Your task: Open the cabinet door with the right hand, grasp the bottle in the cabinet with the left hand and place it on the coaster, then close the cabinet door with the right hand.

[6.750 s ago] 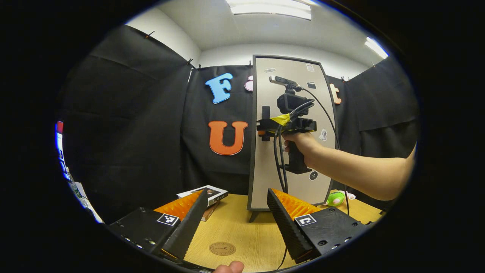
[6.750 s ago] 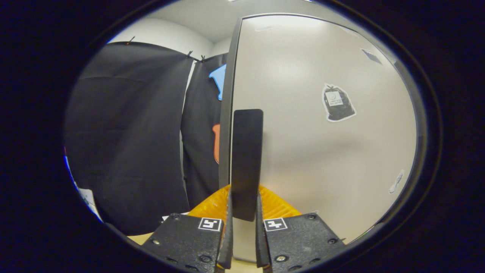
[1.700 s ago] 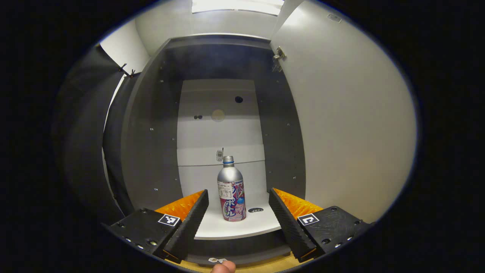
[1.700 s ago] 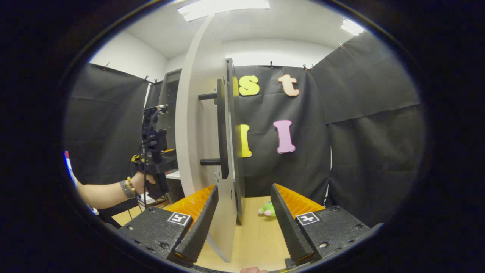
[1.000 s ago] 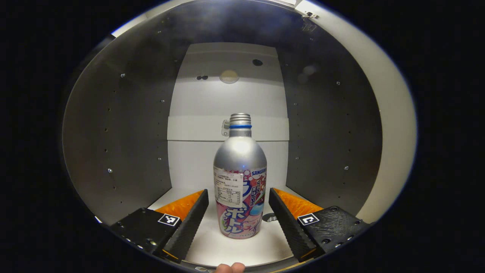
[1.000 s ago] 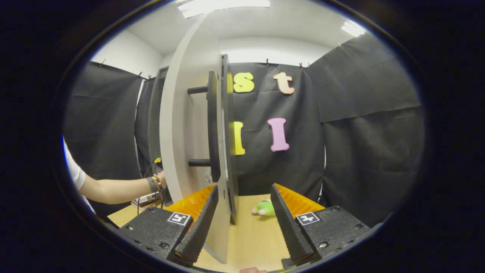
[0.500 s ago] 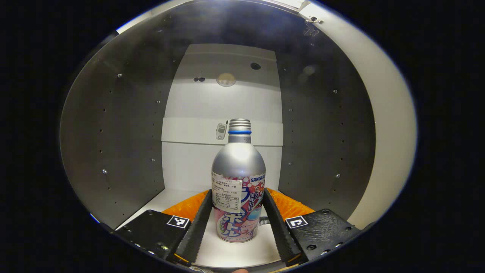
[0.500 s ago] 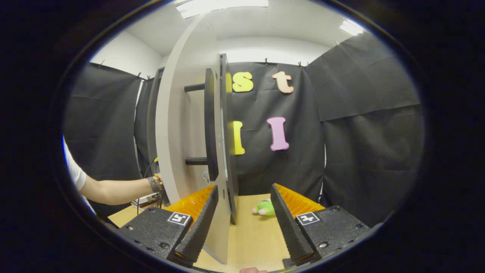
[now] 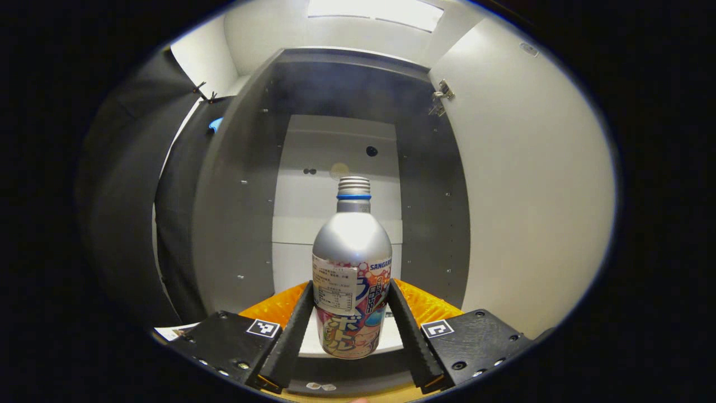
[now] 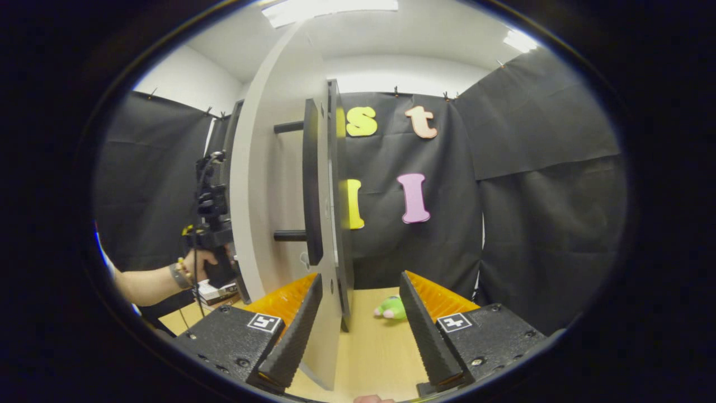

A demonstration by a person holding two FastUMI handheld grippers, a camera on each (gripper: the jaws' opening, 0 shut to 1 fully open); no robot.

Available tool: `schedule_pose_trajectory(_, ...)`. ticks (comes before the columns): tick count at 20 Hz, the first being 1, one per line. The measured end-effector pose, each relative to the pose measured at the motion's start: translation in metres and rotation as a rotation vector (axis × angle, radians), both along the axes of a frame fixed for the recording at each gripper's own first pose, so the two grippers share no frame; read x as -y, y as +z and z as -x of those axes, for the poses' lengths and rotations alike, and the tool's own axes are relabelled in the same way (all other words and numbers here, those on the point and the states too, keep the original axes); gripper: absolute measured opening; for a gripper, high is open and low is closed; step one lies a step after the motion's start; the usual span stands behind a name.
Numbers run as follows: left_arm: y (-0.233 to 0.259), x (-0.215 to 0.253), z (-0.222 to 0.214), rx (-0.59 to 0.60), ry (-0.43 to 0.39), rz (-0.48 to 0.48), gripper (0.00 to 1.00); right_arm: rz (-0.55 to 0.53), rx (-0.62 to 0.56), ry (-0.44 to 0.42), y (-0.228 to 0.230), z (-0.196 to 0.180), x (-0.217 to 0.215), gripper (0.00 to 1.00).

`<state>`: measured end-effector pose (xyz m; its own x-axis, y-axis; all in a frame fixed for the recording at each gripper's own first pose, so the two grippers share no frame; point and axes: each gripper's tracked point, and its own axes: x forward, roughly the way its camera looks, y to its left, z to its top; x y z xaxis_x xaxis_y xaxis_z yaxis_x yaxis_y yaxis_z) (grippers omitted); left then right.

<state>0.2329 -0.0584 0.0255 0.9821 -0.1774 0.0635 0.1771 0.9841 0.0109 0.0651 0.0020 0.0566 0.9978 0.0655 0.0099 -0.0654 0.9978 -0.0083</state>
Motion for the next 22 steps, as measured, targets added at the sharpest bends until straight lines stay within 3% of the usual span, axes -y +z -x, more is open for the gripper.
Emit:
schedule_pose_trajectory(2,-0.007,-0.021,0.038,0.011,0.032,-0.011,0.77,-0.003,-0.002,0.008,0.000,0.000,-0.001,0.87)
schedule_pose_trajectory(5,-0.030,-0.064,0.094,0.038,0.146,-0.062,0.76,-0.005,0.006,0.021,0.002,0.000,-0.001,0.87)
schedule_pose_trajectory(9,-0.105,-0.113,0.152,-0.049,0.291,-0.137,0.76,-0.011,0.013,0.025,0.003,0.000,-0.001,0.87)
schedule_pose_trajectory(11,-0.151,-0.129,0.174,-0.118,0.318,-0.112,0.77,-0.009,0.017,0.025,0.003,0.000,-0.001,0.87)
schedule_pose_trajectory(15,-0.210,-0.169,0.197,-0.171,0.424,-0.059,0.76,0.013,0.010,0.022,0.003,0.003,-0.001,0.87)
schedule_pose_trajectory(22,-0.293,-0.220,0.203,-0.283,0.545,-0.071,0.77,0.032,-0.001,0.008,0.005,0.006,-0.003,0.87)
